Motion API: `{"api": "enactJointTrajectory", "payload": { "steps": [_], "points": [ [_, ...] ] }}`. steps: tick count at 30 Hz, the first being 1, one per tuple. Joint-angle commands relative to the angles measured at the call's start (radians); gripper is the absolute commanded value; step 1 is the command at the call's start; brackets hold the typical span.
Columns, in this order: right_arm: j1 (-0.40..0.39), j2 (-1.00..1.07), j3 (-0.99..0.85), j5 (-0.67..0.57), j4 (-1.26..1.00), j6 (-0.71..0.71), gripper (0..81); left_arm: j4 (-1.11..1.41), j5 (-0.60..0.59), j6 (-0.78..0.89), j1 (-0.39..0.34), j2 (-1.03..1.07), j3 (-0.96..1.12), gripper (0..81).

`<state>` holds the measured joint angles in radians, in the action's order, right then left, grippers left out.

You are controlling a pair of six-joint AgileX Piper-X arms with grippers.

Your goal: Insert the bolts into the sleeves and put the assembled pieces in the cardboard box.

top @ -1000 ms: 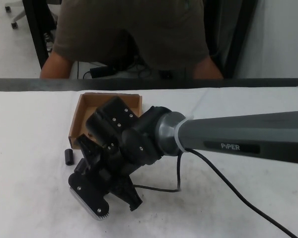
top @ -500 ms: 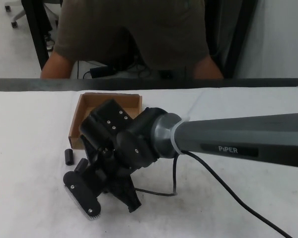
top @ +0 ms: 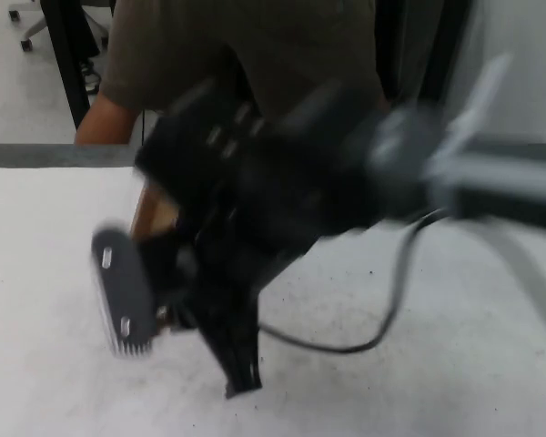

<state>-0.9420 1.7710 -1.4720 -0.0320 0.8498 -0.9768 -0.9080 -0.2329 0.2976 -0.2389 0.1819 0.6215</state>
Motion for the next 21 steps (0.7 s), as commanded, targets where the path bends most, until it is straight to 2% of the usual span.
{"api": "enactJointTrajectory", "payload": {
  "steps": [1,9,18,21],
  "points": [
    [-0.001,-0.149,-0.006,-0.042,0.085,0.163,0.2,-0.001,0.008,0.028,-0.003,-0.001,-0.001,0.8],
    [-0.001,-0.342,0.032,-0.042,0.173,0.406,0.2,-0.001,0.053,0.014,-0.003,0.192,-0.001,0.8],
    [-0.001,-0.471,0.16,-0.037,0.186,0.554,0.2,0.265,0.053,-0.057,-0.003,0.605,-0.001,0.1],
    [-0.001,-0.506,0.202,-0.034,0.186,0.584,0.2,0.398,0.053,-0.058,-0.003,0.745,-0.001,6.4]
  ]
}}
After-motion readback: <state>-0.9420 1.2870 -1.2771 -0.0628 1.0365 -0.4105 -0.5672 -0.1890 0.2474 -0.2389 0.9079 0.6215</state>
